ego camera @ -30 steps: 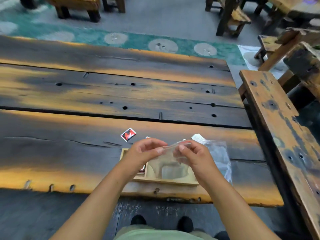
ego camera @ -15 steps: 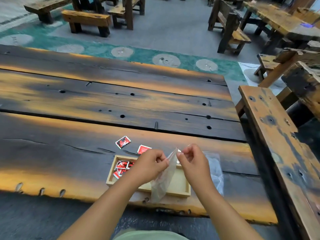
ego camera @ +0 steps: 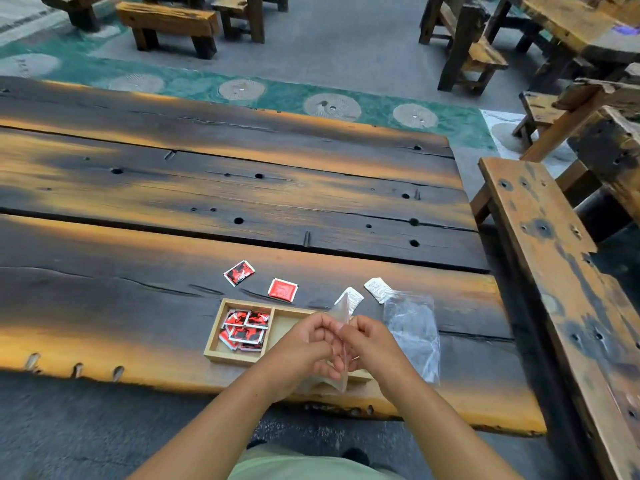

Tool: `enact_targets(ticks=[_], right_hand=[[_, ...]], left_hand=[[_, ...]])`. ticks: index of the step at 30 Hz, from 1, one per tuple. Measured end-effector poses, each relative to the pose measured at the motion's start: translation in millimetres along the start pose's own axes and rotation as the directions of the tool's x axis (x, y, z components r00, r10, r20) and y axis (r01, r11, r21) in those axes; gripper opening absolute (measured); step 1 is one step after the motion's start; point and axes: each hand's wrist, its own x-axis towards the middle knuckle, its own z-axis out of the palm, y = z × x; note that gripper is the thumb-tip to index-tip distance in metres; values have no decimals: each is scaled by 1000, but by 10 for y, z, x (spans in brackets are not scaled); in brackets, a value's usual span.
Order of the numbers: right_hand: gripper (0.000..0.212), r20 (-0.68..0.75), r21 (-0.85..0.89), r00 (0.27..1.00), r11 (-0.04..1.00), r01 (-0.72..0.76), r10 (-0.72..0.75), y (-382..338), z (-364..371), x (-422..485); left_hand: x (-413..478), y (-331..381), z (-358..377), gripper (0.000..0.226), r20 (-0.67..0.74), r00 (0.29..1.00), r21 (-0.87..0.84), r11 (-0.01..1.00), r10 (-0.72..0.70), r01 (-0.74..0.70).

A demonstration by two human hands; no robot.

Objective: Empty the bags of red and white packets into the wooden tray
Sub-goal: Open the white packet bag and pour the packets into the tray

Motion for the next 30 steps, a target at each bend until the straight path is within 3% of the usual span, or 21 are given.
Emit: enact_targets(ticks=[3,8,13,19,30], right_hand=[[15,57,35,998,999,9,-11,0,-45,2],[11,108,65,994,998,2,-9,16,-102,5],[14,120,2,993,1000,10,-10,-1,-86,-4],[21,190,8,980,998,65,-66,25,6,-36],[18,216,262,973,965,16,-75,108,0,-96]], left_hand=[[18,2,-40,37,-26,999,-102,995,-23,20],[55,-4,-90,35,-54,997,-124,991,-54,46],[98,-36,-85,7,-60,996,-93,994,-60,55],[131,-56,-101,29,-26,998,-20,999,-50,49],[67,-87,-163,25,1,1000,-44,999,14,-14]])
